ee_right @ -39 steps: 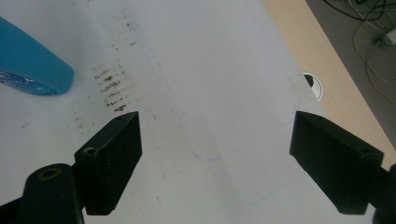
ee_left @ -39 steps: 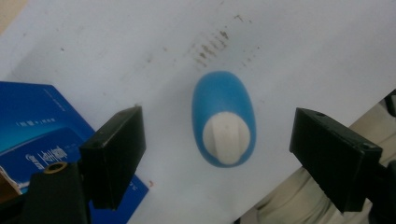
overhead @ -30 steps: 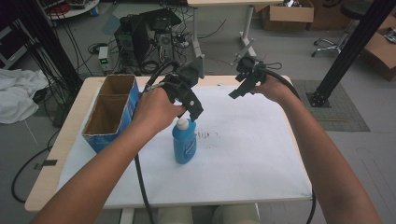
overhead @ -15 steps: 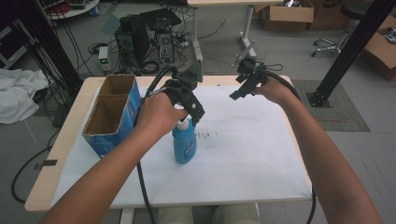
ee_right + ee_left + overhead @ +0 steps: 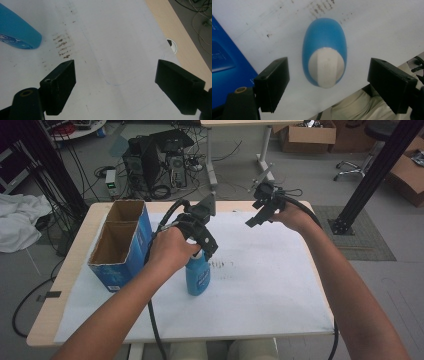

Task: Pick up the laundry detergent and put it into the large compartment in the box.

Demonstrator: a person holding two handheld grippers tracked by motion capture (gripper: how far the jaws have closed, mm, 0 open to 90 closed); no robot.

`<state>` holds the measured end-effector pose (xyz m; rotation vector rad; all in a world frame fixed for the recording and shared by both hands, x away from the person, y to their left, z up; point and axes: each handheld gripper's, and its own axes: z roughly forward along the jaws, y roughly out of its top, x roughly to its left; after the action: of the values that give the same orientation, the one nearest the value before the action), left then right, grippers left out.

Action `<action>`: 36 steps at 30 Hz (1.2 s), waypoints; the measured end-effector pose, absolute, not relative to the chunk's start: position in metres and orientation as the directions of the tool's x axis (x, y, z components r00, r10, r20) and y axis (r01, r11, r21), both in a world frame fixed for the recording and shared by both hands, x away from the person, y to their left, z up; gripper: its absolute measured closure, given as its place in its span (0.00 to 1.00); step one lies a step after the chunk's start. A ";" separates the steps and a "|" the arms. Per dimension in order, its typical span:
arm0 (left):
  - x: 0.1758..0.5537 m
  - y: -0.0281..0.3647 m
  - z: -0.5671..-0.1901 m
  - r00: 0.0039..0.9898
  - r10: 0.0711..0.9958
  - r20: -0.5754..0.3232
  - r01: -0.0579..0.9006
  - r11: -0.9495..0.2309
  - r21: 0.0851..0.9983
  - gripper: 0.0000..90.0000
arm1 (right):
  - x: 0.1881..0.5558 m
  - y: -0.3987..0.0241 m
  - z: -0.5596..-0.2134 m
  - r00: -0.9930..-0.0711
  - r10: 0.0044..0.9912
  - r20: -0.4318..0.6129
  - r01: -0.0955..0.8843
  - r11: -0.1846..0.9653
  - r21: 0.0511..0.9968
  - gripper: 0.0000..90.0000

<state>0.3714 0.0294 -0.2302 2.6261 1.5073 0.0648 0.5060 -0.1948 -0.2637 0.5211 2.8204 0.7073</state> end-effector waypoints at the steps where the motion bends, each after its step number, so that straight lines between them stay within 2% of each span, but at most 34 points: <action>1: 0.372 0.029 -0.233 0.506 0.862 -0.020 0.858 -0.501 0.115 0.21 | 0.506 -0.195 -0.264 -0.921 0.377 -0.093 0.288 0.825 0.486 0.19; 36: 0.378 0.029 -0.275 0.497 0.867 -0.041 0.866 -0.493 0.090 0.21 | 0.507 -0.192 -0.271 -0.926 0.367 -0.084 0.284 0.828 0.484 0.19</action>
<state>0.3775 0.0286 -0.2752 2.6322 1.5273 0.0143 0.5069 -0.1920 -0.2706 0.5092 2.8354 0.7101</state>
